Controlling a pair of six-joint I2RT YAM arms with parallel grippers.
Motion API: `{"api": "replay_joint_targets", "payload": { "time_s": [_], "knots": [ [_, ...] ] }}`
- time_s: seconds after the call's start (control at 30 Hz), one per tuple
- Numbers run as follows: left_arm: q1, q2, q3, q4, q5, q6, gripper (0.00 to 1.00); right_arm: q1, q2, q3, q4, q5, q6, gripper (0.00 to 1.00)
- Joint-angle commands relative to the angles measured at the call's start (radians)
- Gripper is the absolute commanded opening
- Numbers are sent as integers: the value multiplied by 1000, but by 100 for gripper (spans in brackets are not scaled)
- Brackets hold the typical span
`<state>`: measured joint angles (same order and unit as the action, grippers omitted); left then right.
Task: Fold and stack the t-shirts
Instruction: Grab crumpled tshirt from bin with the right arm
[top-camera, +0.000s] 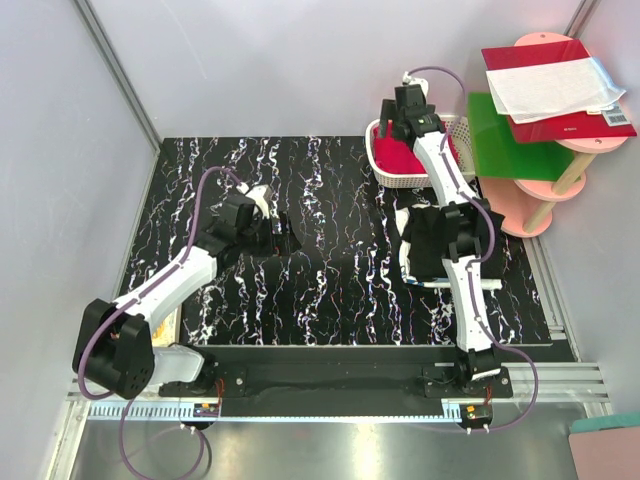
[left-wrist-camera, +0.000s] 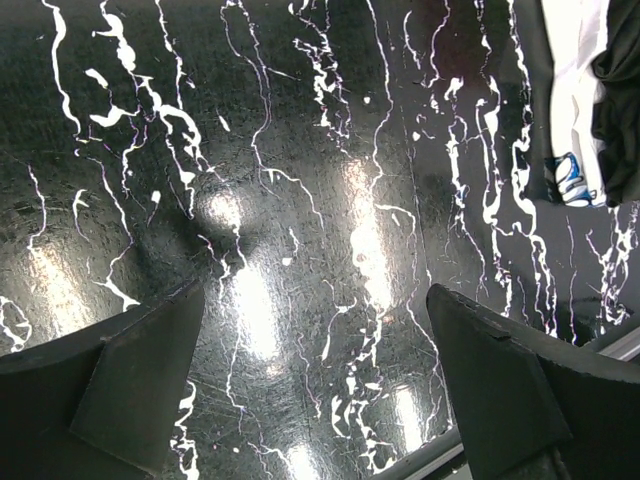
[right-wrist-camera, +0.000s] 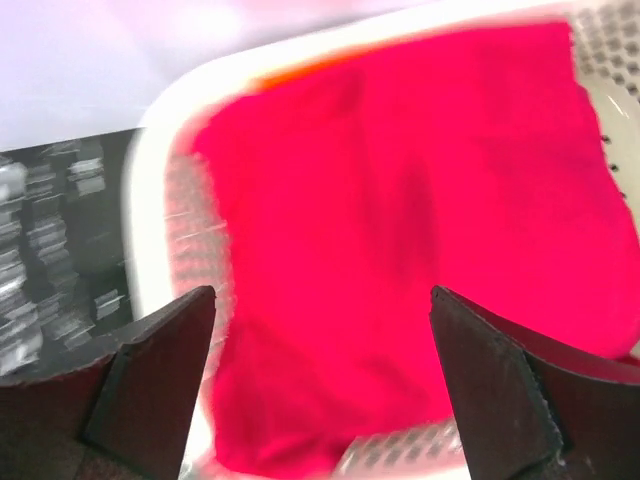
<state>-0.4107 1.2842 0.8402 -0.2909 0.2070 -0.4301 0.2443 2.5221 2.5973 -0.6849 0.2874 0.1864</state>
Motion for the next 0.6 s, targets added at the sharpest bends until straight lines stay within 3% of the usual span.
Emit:
{"api": "replay_joint_targets", "payload": {
  "time_s": [0.0,0.2,0.23,0.3,0.33,0.5,0.57],
  "knots": [
    [-2,12,-16,32,-23,2,99,-77,145,169,-160,33,53,94],
    [-2,20,-20,27,-26,1,99,-102,190,103,-162,50,71,93],
    [-2,21,-20,26,-24,-1,99,-103,187,83,-163,52,74,74],
    [-2,21,-18,22,-24,-1,99,-102,178,67,-162,50,88,10],
    [-2,21,-18,21,-24,-1,99,-103,172,57,-162,47,93,0],
    [-2,10,-32,22,-29,-10,99,-96,83,5,-128,27,81,0],
    [-2,1,-46,25,-31,-13,99,-91,23,-87,-88,29,73,0]
  ]
}}
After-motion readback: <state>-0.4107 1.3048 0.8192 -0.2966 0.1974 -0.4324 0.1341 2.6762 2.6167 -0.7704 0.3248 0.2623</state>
